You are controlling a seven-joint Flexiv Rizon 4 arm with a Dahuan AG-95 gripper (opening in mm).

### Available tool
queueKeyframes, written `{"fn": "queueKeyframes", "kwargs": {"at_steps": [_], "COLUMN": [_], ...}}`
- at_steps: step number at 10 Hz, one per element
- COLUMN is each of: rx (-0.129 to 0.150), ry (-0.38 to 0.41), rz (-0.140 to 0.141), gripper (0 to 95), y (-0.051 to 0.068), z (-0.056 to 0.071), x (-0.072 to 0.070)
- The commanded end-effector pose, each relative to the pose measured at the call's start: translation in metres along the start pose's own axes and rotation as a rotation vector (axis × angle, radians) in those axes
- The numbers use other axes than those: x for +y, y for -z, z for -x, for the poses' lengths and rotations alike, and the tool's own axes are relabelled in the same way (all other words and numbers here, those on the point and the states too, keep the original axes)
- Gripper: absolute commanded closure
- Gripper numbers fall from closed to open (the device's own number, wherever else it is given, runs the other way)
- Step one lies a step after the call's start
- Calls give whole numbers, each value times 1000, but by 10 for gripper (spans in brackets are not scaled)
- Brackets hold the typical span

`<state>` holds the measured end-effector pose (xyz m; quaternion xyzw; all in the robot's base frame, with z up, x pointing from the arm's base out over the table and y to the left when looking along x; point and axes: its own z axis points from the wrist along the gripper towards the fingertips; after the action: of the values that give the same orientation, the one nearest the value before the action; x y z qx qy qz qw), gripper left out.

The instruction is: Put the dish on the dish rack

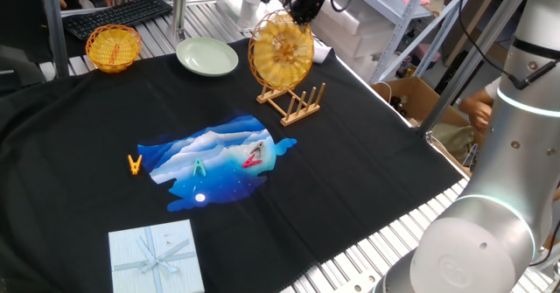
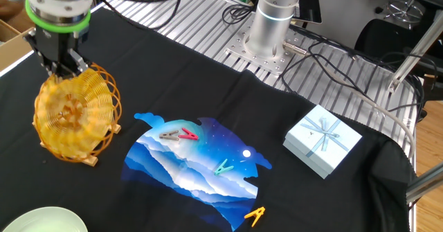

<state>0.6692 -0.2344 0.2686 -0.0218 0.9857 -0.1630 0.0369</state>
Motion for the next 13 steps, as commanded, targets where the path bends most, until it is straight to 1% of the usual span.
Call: {"fn": "queueKeyframes", "kwargs": {"at_steps": [1, 2, 5, 8, 9, 10, 11, 13], "rx": [-1, 0, -2, -3, -3, -3, -3, -5], "ry": [3, 4, 16, 18, 17, 16, 25, 30], "rz": [-11, -29, -63, -71, -90, -96, -122, -140], "gripper": [950, 950, 950, 950, 950, 950, 950, 950], "y": [0, 1, 5, 10, 11, 12, 12, 11], "z": [0, -2, -5, -9, -10, -9, -9, -8], "x": [-5, -7, -11, -18, -20, -22, -25, -27]}}
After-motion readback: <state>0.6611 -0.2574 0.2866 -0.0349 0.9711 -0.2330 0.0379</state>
